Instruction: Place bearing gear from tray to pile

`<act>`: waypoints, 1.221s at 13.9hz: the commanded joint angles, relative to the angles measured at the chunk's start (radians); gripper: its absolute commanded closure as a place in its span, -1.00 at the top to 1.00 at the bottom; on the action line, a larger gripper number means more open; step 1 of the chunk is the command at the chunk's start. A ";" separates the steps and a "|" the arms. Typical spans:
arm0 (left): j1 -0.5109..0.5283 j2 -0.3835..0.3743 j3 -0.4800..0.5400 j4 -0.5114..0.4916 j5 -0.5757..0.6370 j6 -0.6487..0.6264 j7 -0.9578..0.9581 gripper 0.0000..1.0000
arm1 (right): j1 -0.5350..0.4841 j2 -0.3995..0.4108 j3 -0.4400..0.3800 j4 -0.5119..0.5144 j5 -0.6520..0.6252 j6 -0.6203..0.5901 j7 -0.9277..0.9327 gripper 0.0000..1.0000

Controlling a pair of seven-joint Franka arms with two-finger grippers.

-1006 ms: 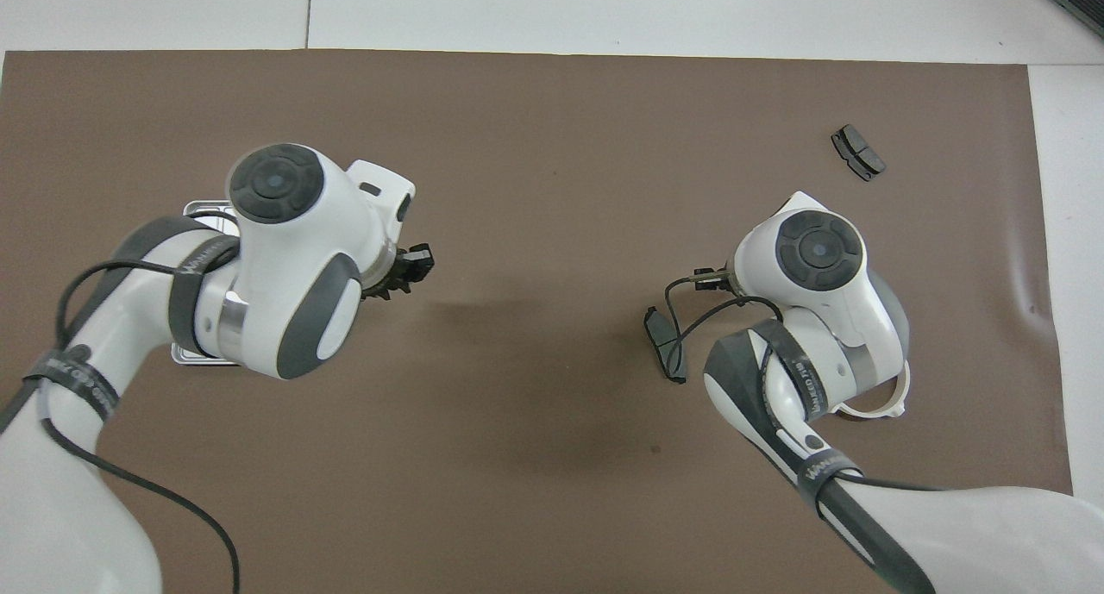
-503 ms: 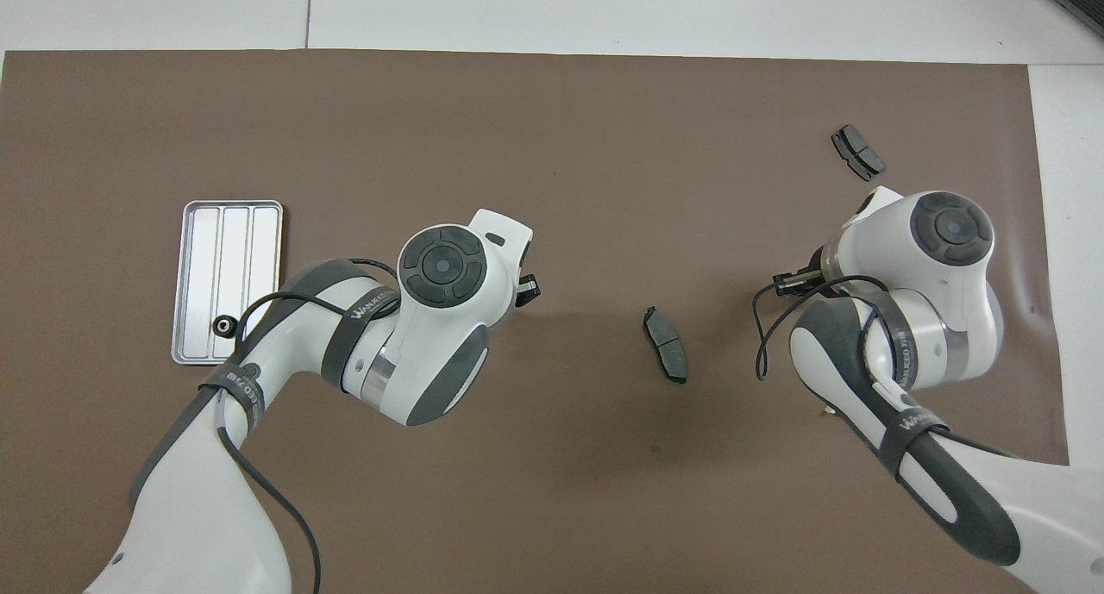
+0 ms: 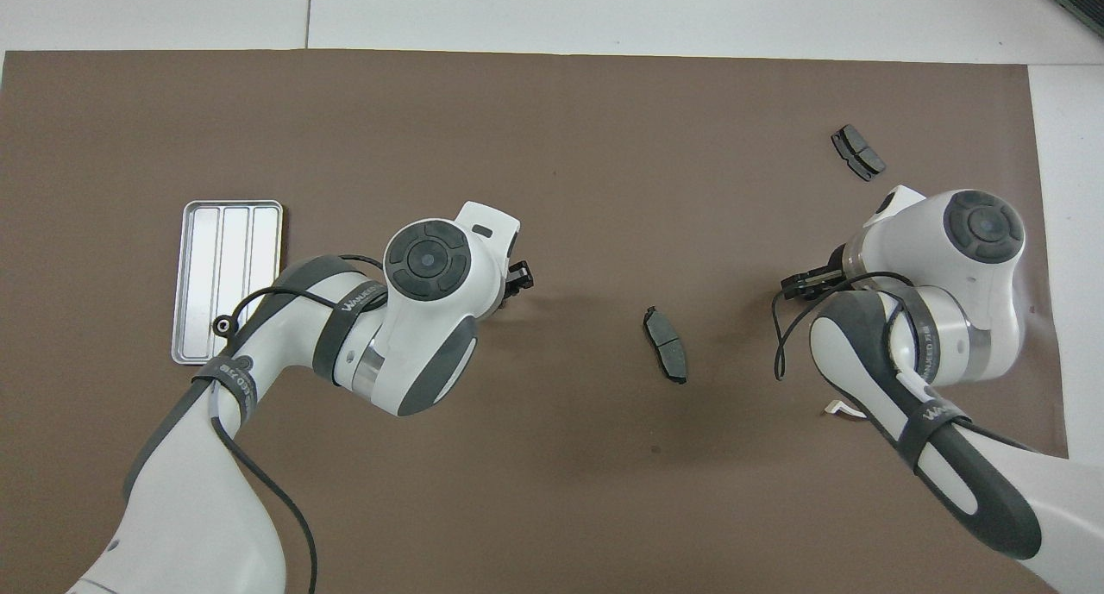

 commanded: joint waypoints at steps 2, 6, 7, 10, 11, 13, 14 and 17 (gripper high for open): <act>0.150 -0.054 0.000 0.030 -0.001 -0.137 0.176 0.59 | 0.058 -0.025 0.012 0.005 0.029 0.007 0.131 0.80; 0.354 -0.108 0.000 0.018 -0.005 -0.260 0.511 0.51 | 0.208 0.005 0.012 0.075 0.029 0.016 0.462 0.81; 0.399 -0.116 0.000 0.006 -0.005 -0.260 0.575 0.49 | 0.239 0.019 0.012 0.103 0.029 0.015 0.532 0.81; 0.496 -0.140 0.002 -0.069 -0.005 -0.254 0.771 0.46 | 0.372 0.066 0.012 0.197 0.038 0.009 0.749 0.81; 0.516 -0.150 0.002 -0.097 -0.005 -0.245 0.812 0.46 | 0.426 0.105 0.012 0.244 0.040 0.003 0.806 0.81; 0.540 -0.148 0.002 -0.141 -0.005 -0.213 0.870 0.44 | 0.506 0.192 0.010 0.386 0.027 -0.052 0.941 0.81; 0.559 -0.148 0.002 -0.164 -0.005 -0.187 0.895 0.43 | 0.541 0.245 0.010 0.472 0.017 -0.104 0.990 0.81; 0.580 -0.144 0.002 -0.207 -0.005 -0.142 0.942 0.38 | 0.590 0.350 0.009 0.591 -0.022 -0.134 1.090 0.80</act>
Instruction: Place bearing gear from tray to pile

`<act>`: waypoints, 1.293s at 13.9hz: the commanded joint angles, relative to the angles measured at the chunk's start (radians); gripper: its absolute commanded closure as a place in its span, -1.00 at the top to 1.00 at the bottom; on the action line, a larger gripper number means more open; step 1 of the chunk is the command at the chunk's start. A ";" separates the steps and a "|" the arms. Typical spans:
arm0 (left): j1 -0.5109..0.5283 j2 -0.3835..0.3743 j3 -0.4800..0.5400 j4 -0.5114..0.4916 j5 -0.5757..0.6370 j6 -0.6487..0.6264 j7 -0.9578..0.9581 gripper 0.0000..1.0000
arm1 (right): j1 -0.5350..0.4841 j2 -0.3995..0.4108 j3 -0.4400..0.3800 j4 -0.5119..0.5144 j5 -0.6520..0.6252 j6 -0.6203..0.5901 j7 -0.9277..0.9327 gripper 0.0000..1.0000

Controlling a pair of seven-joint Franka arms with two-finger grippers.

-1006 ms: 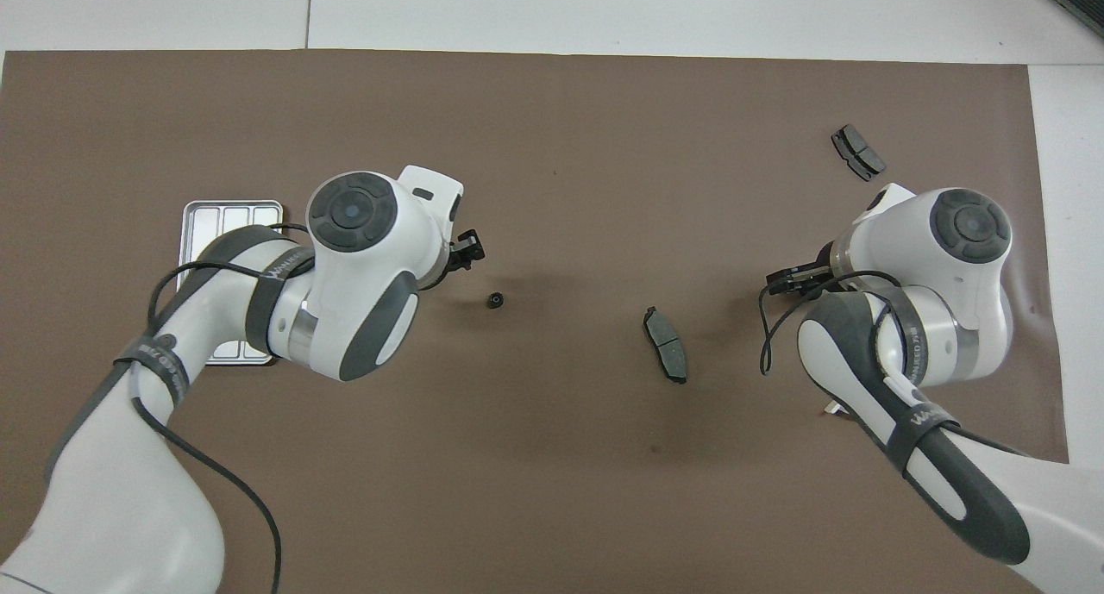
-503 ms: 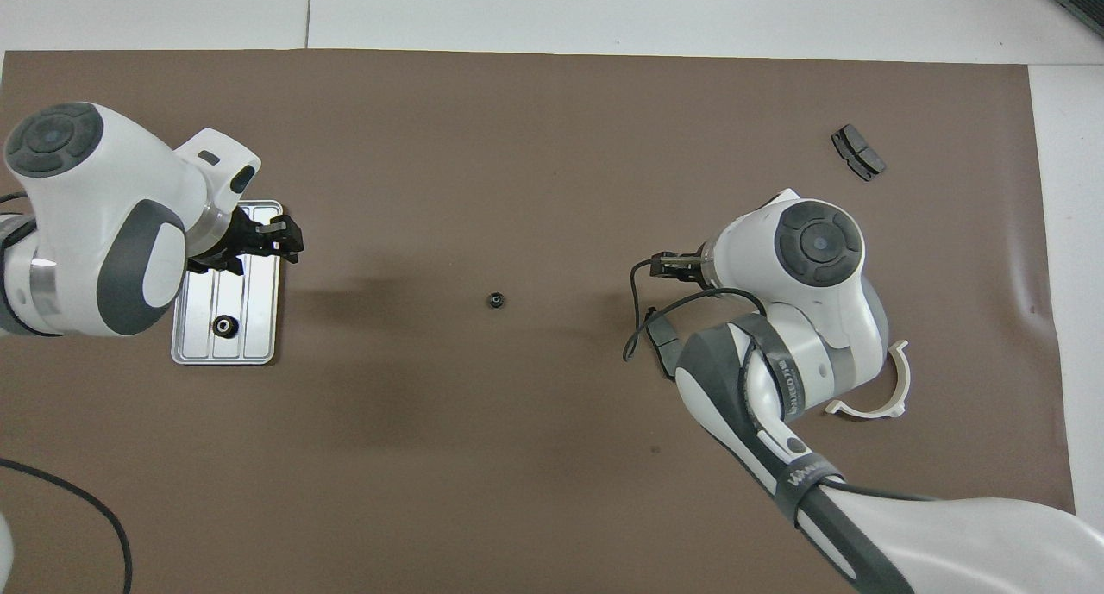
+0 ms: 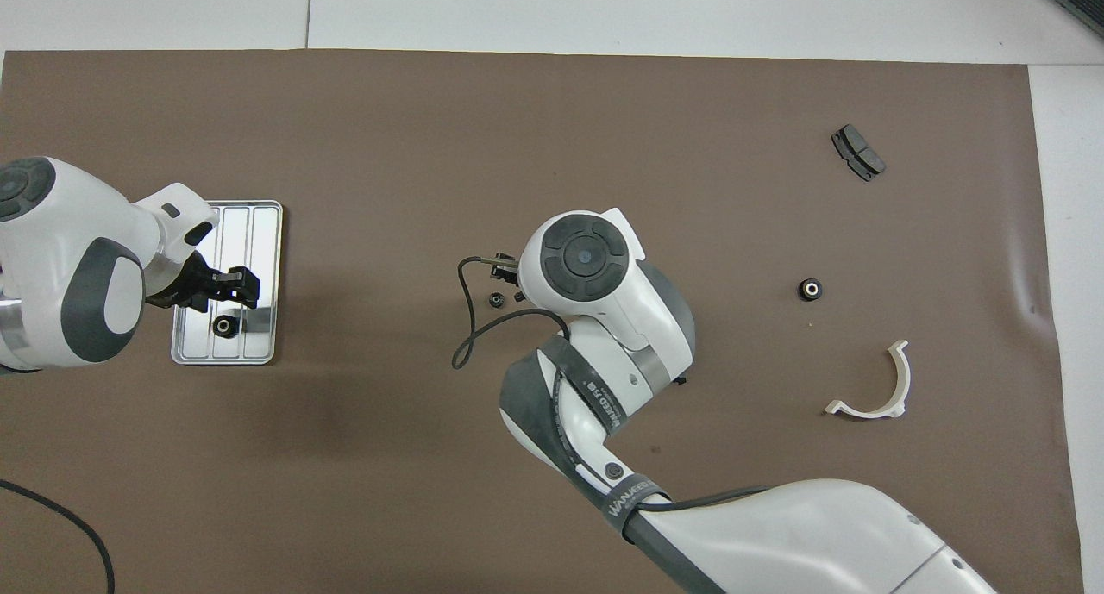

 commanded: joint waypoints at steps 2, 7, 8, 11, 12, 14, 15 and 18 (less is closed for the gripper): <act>0.020 -0.036 -0.010 -0.085 -0.005 0.063 0.039 0.36 | 0.044 0.140 -0.004 0.155 -0.064 -0.033 0.111 0.77; 0.023 -0.033 -0.008 -0.128 -0.005 0.111 0.057 0.23 | 0.076 0.177 -0.003 0.186 -0.079 -0.025 0.120 0.60; 0.037 -0.031 -0.008 -0.130 -0.004 0.116 0.068 0.22 | 0.087 0.184 -0.003 0.184 -0.099 -0.024 0.122 0.54; 0.049 -0.029 -0.008 -0.130 -0.004 0.118 0.094 0.17 | 0.102 0.194 -0.004 0.184 -0.113 -0.025 0.122 0.27; 0.048 -0.029 -0.008 -0.130 -0.005 0.118 0.094 0.15 | 0.102 0.195 -0.003 0.183 -0.119 -0.022 0.122 0.16; 0.048 -0.029 -0.008 -0.130 -0.005 0.118 0.094 0.09 | 0.104 0.192 -0.003 0.175 -0.122 -0.027 0.122 -0.18; 0.048 -0.029 -0.008 -0.130 -0.005 0.118 0.094 0.08 | 0.104 0.192 -0.004 0.178 -0.122 -0.030 0.122 -0.36; 0.042 -0.028 -0.010 -0.130 -0.004 0.119 0.087 -0.05 | 0.104 0.194 -0.004 0.181 -0.147 -0.030 0.122 -0.66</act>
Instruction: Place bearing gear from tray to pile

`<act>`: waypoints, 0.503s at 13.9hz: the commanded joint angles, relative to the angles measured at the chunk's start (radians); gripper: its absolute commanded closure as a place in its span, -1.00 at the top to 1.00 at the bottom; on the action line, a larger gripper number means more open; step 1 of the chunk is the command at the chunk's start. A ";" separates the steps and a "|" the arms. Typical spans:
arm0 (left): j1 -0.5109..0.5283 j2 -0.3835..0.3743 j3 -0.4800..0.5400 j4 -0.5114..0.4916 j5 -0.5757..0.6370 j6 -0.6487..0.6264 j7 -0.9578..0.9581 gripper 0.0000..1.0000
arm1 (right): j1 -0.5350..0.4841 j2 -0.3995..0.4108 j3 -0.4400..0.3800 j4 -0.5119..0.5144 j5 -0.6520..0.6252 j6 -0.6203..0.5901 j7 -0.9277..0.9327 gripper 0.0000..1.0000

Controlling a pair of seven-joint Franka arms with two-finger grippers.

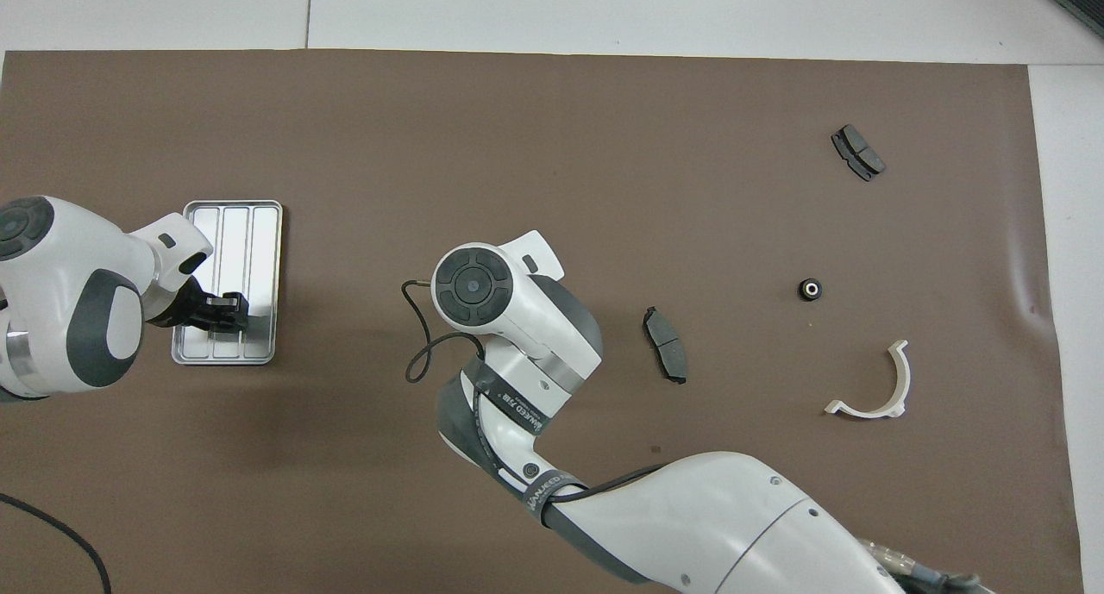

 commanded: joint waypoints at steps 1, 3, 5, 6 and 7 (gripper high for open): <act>0.002 -0.020 -0.009 -0.033 -0.005 0.023 0.008 -0.13 | -0.001 0.016 0.002 0.031 -0.039 -0.025 0.026 -0.72; 0.000 -0.020 -0.009 -0.033 -0.004 0.025 0.010 -0.30 | -0.010 0.012 -0.002 0.033 -0.048 -0.027 0.024 -0.88; -0.001 -0.019 -0.007 -0.029 -0.004 0.025 0.013 -0.45 | -0.039 -0.008 -0.003 0.030 -0.054 -0.029 0.018 -1.00; -0.003 -0.014 -0.009 -0.021 -0.004 0.025 0.011 -0.52 | -0.054 -0.025 -0.003 0.016 -0.054 -0.029 0.012 -1.00; -0.004 -0.012 -0.009 -0.012 -0.004 0.025 0.008 -0.56 | -0.071 -0.046 -0.003 -0.011 -0.054 -0.032 0.009 -1.00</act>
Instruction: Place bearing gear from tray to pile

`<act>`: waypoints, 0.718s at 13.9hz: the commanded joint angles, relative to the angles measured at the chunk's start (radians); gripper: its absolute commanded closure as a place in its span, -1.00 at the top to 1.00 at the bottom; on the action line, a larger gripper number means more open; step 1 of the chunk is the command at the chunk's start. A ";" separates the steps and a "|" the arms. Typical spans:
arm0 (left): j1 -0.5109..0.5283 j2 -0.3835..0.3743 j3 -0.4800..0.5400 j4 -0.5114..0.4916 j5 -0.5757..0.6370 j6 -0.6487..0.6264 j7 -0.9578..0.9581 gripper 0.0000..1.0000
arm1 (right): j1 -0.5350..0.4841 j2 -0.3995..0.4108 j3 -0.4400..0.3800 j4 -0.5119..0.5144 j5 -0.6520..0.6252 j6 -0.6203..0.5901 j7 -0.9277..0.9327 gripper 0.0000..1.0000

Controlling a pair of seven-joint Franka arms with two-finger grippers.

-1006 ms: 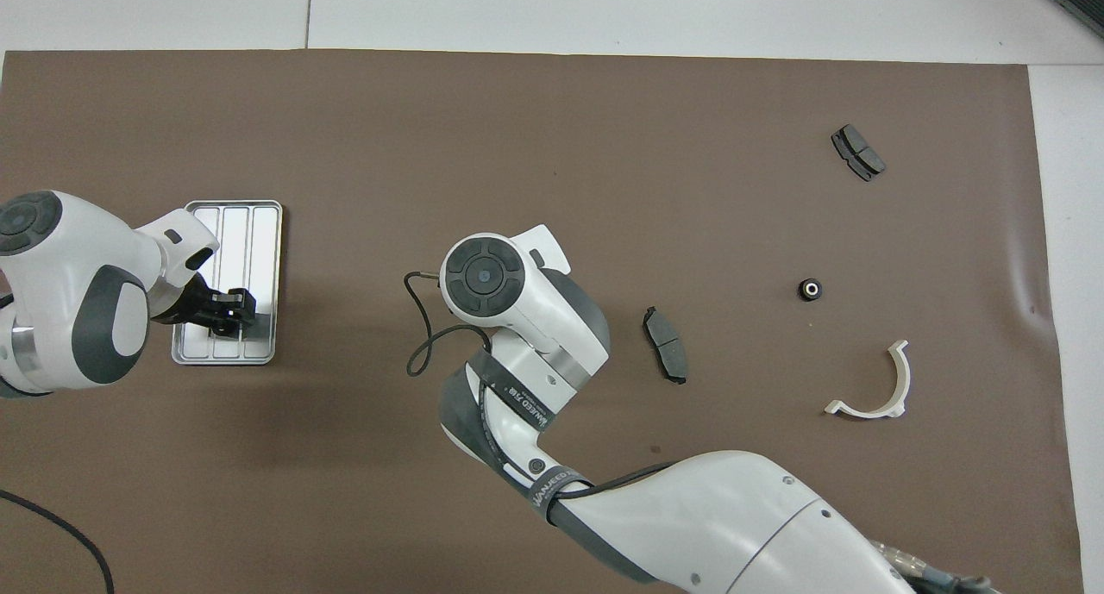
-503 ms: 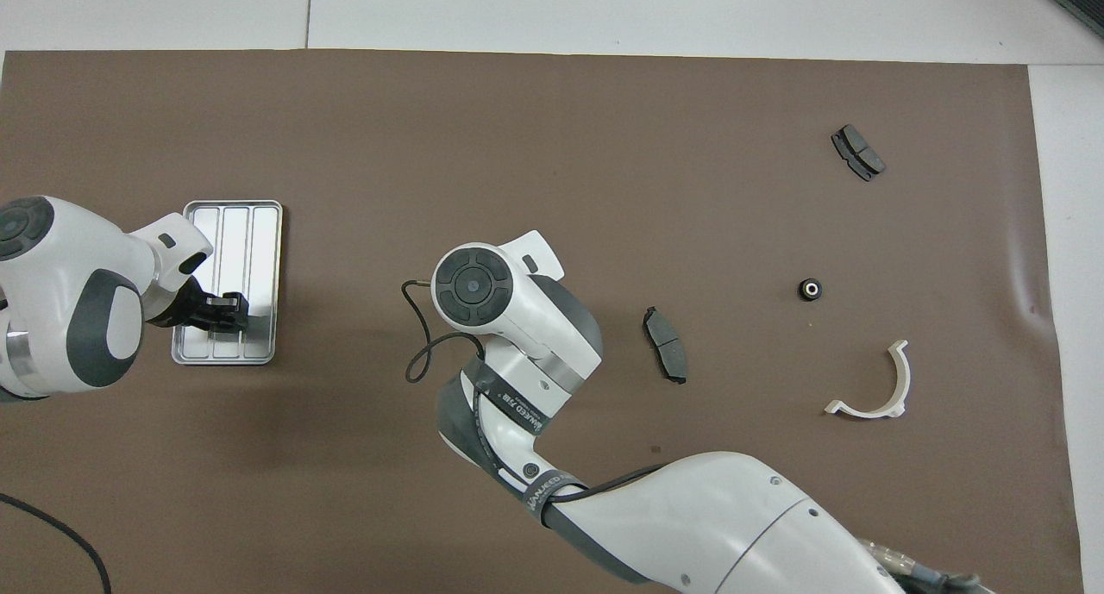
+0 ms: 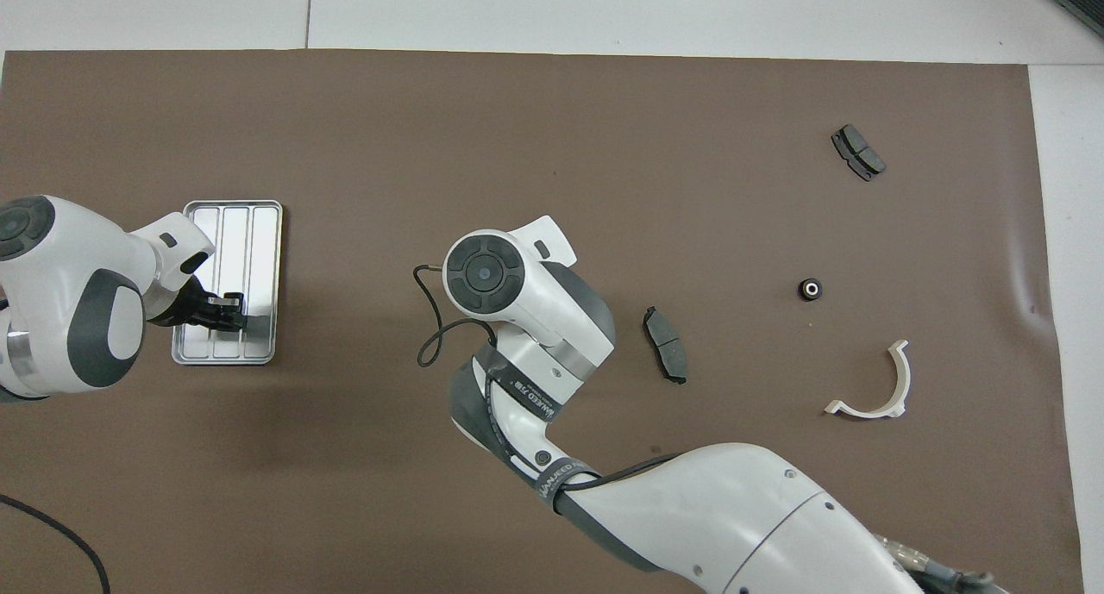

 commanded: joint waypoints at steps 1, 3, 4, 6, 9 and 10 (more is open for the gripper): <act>-0.005 -0.005 -0.002 0.016 -0.003 0.022 0.003 -0.59 | -0.063 -0.068 0.013 -0.062 -0.019 -0.024 0.006 -1.00; -0.040 0.011 -0.004 0.120 -0.003 -0.002 -0.050 -0.59 | -0.125 -0.141 0.014 -0.158 -0.013 -0.013 -0.060 -1.00; -0.066 0.013 -0.004 0.155 -0.003 -0.025 -0.111 -0.59 | -0.167 -0.190 0.014 -0.218 -0.005 -0.010 -0.120 -1.00; -0.138 0.011 -0.004 0.214 -0.003 -0.100 -0.239 -0.59 | -0.248 -0.290 0.017 -0.353 0.007 -0.003 -0.248 -1.00; -0.304 0.007 -0.005 0.234 -0.003 -0.133 -0.502 -0.59 | -0.336 -0.367 0.016 -0.461 0.081 0.004 -0.423 -1.00; -0.356 0.005 -0.007 0.238 -0.003 -0.120 -0.590 -0.59 | -0.368 -0.384 0.016 -0.491 0.082 0.007 -0.463 -1.00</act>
